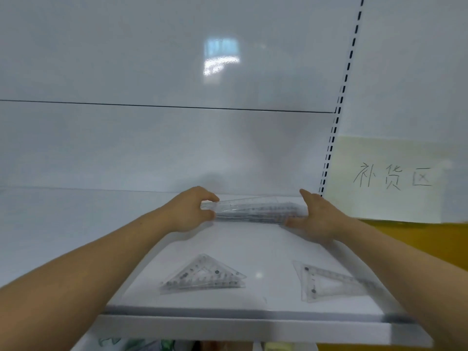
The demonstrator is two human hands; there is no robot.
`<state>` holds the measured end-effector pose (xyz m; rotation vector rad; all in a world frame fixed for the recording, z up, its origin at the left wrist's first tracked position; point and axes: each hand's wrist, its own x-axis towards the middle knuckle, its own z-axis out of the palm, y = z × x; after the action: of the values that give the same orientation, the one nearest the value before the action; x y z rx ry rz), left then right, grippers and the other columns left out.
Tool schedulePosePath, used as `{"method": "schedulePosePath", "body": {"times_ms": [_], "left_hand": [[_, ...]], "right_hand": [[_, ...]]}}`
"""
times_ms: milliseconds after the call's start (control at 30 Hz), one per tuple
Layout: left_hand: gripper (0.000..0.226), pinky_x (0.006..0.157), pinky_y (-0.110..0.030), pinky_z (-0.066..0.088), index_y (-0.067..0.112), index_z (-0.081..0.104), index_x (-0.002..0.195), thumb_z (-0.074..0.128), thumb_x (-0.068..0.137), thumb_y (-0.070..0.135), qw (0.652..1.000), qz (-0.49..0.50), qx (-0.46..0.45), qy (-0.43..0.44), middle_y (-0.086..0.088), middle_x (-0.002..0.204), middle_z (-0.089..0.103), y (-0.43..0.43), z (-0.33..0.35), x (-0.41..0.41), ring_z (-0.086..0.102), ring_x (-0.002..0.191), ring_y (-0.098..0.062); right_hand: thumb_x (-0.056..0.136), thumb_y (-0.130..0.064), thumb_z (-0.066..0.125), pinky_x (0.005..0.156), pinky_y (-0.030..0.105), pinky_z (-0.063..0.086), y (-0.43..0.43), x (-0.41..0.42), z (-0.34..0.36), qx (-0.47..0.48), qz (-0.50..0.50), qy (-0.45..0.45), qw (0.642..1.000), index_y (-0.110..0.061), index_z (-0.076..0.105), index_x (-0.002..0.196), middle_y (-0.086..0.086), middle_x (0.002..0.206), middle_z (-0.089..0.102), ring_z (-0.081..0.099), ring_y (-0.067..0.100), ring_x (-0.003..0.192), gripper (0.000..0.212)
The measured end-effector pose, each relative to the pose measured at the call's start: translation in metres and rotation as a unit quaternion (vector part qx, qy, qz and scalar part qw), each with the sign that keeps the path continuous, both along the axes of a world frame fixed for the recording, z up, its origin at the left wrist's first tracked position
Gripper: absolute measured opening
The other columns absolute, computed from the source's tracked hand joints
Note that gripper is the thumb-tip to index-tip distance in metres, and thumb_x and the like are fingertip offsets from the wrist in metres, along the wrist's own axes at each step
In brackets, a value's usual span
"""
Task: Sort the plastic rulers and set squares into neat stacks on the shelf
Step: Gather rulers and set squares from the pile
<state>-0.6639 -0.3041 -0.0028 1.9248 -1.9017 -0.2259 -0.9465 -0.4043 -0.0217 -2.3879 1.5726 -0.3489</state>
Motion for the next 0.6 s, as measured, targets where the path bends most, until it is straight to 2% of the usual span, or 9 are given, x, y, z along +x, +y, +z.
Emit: {"method": "schedulePosePath", "body": {"times_ms": [67,133,200,267,433,500,600], "left_hand": [[0.043,0.095,-0.016,0.025,0.021,0.051,0.131,0.06,0.089,0.026,1.0,-0.014,0.003,-0.011,0.002,0.138,0.043,-0.015,-0.003,-0.011,0.04,0.128,-0.015],[0.044,0.097,-0.017,0.026,0.021,0.051,0.131,0.061,0.089,0.027,0.999,-0.022,0.011,-0.021,0.002,0.139,0.043,-0.027,-0.005,-0.021,0.04,0.13,-0.016],[0.043,0.1,-0.019,0.027,0.021,0.05,0.132,0.059,0.09,0.029,0.999,-0.023,0.023,-0.036,0.002,0.141,0.043,-0.036,-0.006,-0.028,0.04,0.13,-0.016],[0.044,0.102,-0.022,0.028,0.02,0.049,0.134,0.056,0.092,0.03,0.998,-0.023,0.036,-0.048,0.002,0.143,0.044,-0.041,-0.005,-0.033,0.041,0.13,-0.016],[0.046,0.099,-0.021,0.032,0.018,0.048,0.136,0.057,0.091,0.024,0.997,-0.026,0.062,-0.034,0.0,0.139,0.05,-0.046,-0.002,-0.037,0.048,0.123,-0.016],[0.048,0.1,-0.023,0.032,0.021,0.046,0.137,0.058,0.09,0.027,0.997,-0.026,0.067,-0.035,0.001,0.14,0.048,-0.045,-0.001,-0.037,0.047,0.124,-0.016],[0.058,0.105,-0.026,0.029,0.026,0.038,0.142,0.059,0.089,0.034,0.997,-0.016,0.067,-0.024,0.004,0.147,0.038,-0.039,0.002,-0.036,0.038,0.133,-0.016]], "right_hand": [[0.079,-0.07,0.052,0.112,0.037,0.025,0.003,-0.014,-0.006,0.016,-0.027,0.008,0.999,-0.015,0.012,0.15,0.007,0.155,0.021,0.025,0.025,0.14,0.098],[0.082,-0.072,0.044,0.109,0.037,0.03,0.007,-0.025,-0.011,0.024,-0.035,0.046,0.998,-0.011,0.027,0.145,0.009,0.15,0.031,0.034,0.025,0.135,0.09],[0.083,-0.073,0.038,0.103,0.036,0.035,0.008,-0.031,-0.016,0.016,-0.027,0.07,0.997,-0.012,0.043,0.135,0.008,0.14,0.042,0.042,0.024,0.126,0.08],[0.082,-0.074,0.035,0.101,0.036,0.036,0.008,-0.034,-0.021,0.008,-0.022,0.076,0.997,-0.015,0.048,0.129,0.006,0.134,0.046,0.044,0.024,0.122,0.077],[0.077,-0.079,0.033,0.102,0.038,0.036,0.004,-0.036,-0.022,0.014,-0.026,0.08,0.996,-0.018,0.05,0.123,0.004,0.132,0.047,0.043,0.023,0.122,0.078],[0.079,-0.077,0.037,0.105,0.038,0.034,0.004,-0.036,-0.017,0.033,-0.023,0.073,0.996,-0.016,0.045,0.132,0.004,0.141,0.041,0.04,0.024,0.128,0.081],[0.082,-0.071,0.045,0.111,0.038,0.027,0.001,-0.033,-0.005,0.04,-0.016,0.053,0.998,-0.016,0.027,0.148,0.005,0.154,0.026,0.029,0.024,0.139,0.087]]}}
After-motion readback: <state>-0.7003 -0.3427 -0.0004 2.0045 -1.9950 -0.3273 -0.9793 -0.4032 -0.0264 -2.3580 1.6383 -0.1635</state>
